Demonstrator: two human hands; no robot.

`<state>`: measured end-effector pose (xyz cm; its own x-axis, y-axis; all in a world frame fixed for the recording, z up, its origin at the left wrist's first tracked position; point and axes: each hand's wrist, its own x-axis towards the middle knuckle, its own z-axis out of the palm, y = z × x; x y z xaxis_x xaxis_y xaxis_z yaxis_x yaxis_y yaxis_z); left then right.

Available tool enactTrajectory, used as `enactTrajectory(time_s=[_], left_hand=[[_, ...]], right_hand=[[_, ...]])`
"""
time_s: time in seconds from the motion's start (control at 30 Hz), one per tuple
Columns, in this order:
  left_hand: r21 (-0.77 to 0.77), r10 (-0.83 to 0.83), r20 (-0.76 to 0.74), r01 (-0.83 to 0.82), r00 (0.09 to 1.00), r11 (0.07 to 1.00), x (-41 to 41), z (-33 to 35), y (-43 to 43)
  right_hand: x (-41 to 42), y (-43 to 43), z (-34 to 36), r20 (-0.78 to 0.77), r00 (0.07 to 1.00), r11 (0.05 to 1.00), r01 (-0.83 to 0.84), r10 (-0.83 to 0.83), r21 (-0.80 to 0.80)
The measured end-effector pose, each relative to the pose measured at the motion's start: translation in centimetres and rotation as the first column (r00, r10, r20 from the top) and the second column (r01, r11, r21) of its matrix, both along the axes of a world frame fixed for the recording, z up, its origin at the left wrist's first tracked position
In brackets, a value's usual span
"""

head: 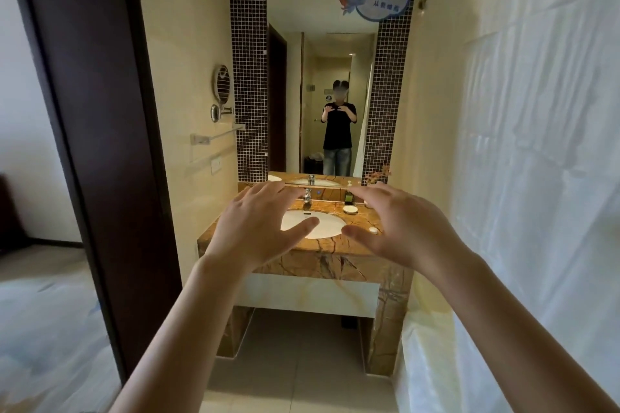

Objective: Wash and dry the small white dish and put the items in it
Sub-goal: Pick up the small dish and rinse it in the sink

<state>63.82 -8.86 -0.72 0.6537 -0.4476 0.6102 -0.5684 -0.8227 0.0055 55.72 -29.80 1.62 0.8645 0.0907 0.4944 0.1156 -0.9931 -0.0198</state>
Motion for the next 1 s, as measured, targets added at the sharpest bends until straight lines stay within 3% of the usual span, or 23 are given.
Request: enactTrajectory(time_s=[0.47, 1.0], left_hand=[[0.005, -0.116, 0.011, 0.116, 0.993, 0.993, 15.8, 1.0, -1.5], [0.015, -0.13, -0.039, 0.13, 0.991, 0.991, 31.7, 0.2, -7.2]], right_hand=[[14.0, -0.6, 0.3, 0.031, 0.994, 0.995, 0.102, -0.101, 0.0], [30.9, -6.3, -1.0, 0.011, 0.992, 0.992, 0.129, -0.129, -0.014]])
